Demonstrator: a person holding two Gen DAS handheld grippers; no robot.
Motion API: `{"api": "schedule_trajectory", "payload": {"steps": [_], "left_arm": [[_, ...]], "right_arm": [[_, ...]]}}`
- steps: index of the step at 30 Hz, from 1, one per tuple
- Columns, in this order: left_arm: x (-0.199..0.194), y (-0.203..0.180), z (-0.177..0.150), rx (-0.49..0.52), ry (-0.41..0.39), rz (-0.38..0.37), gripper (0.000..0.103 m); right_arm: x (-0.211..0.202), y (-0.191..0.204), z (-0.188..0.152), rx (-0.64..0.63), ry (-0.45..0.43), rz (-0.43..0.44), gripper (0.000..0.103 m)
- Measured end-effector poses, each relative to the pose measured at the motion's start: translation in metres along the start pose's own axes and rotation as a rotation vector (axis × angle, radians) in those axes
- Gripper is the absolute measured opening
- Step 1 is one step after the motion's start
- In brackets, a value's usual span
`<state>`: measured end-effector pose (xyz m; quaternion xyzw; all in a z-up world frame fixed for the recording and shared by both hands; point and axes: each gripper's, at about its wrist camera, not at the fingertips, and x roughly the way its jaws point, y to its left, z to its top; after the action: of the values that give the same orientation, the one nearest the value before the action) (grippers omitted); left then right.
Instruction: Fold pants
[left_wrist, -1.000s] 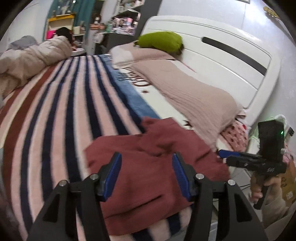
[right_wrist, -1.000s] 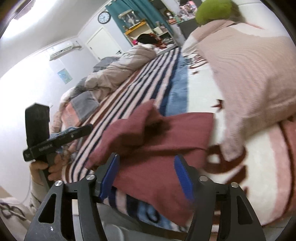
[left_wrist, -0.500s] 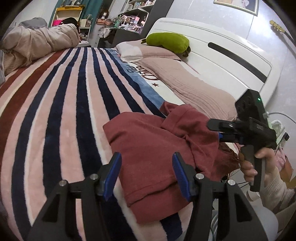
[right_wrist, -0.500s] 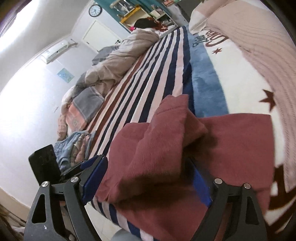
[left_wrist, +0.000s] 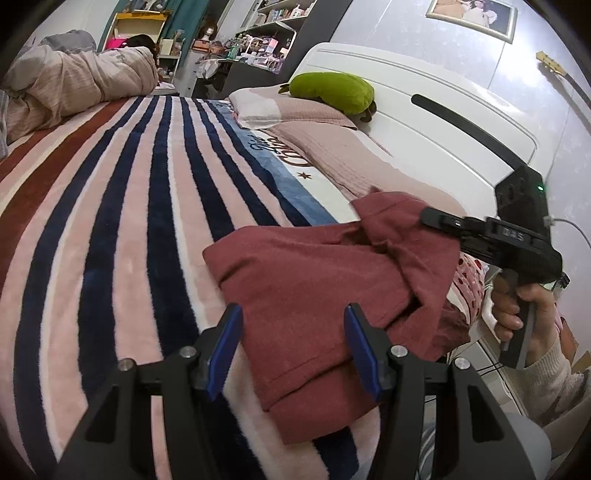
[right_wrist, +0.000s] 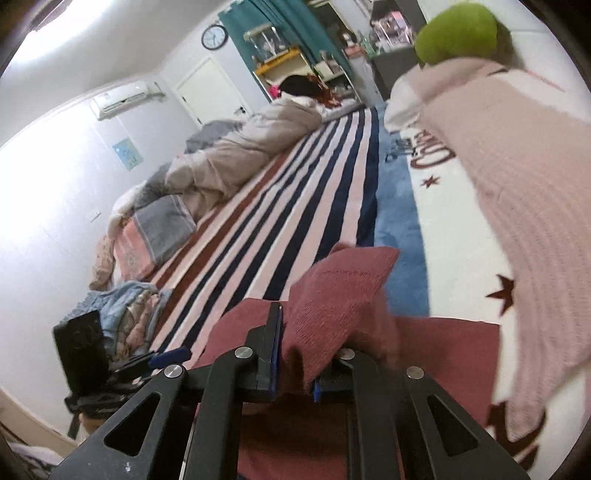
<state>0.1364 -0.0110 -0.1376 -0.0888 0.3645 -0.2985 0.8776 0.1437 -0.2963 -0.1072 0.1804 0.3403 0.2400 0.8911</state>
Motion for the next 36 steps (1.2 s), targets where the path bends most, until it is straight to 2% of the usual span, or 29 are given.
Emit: {"api": "schedule_trajectory", "payload": {"steps": [4, 8, 11, 12, 14, 18, 20, 24, 29, 30, 32, 33, 34, 35, 36], "left_arm": [[0.003, -0.007, -0.004, 0.014, 0.017, 0.006, 0.053], [0.006, -0.012, -0.008, 0.016, 0.034, 0.010, 0.053], [0.006, -0.017, -0.004, 0.016, 0.039, -0.019, 0.053], [0.006, -0.021, -0.002, 0.022, 0.038, -0.029, 0.053], [0.007, -0.031, 0.003, 0.046, 0.037, -0.047, 0.053], [0.019, -0.048, 0.011, 0.083, 0.056, -0.088, 0.053], [0.031, -0.060, 0.015, 0.111, 0.080, -0.118, 0.053], [0.069, -0.078, 0.020, 0.132, 0.172, -0.169, 0.053], [0.106, -0.093, 0.019, 0.143, 0.260, -0.213, 0.052], [0.111, -0.096, 0.019, 0.144, 0.267, -0.206, 0.050], [0.118, -0.100, 0.020, 0.152, 0.281, -0.190, 0.030], [0.121, -0.102, 0.020, 0.150, 0.288, -0.186, 0.025], [0.122, -0.103, 0.019, 0.149, 0.294, -0.184, 0.012], [0.121, -0.104, 0.019, 0.154, 0.297, -0.185, 0.007], [0.119, -0.104, 0.019, 0.156, 0.290, -0.185, 0.007]], "right_arm": [[-0.022, 0.001, -0.014, -0.008, 0.011, -0.040, 0.011], [-0.027, -0.019, -0.045, 0.068, 0.065, -0.078, 0.011], [-0.026, -0.032, -0.063, 0.119, 0.112, -0.092, 0.014], [-0.027, -0.034, -0.065, 0.125, 0.108, -0.091, 0.016], [-0.033, -0.036, -0.066, 0.128, 0.087, -0.084, 0.029], [-0.046, -0.040, -0.063, 0.126, 0.044, -0.075, 0.032], [-0.050, -0.043, -0.062, 0.123, 0.026, -0.082, 0.037], [-0.054, -0.051, -0.063, 0.114, 0.020, -0.100, 0.039], [-0.067, -0.066, -0.067, 0.128, -0.018, -0.119, 0.049], [-0.070, -0.069, -0.067, 0.135, -0.022, -0.120, 0.049], [-0.075, -0.077, -0.068, 0.150, -0.032, -0.127, 0.050], [-0.076, -0.078, -0.068, 0.151, -0.035, -0.133, 0.050], [-0.079, -0.082, -0.068, 0.155, -0.041, -0.140, 0.050], [-0.081, -0.085, -0.068, 0.160, -0.046, -0.144, 0.050], [-0.084, -0.087, -0.068, 0.167, -0.053, -0.147, 0.050]]}}
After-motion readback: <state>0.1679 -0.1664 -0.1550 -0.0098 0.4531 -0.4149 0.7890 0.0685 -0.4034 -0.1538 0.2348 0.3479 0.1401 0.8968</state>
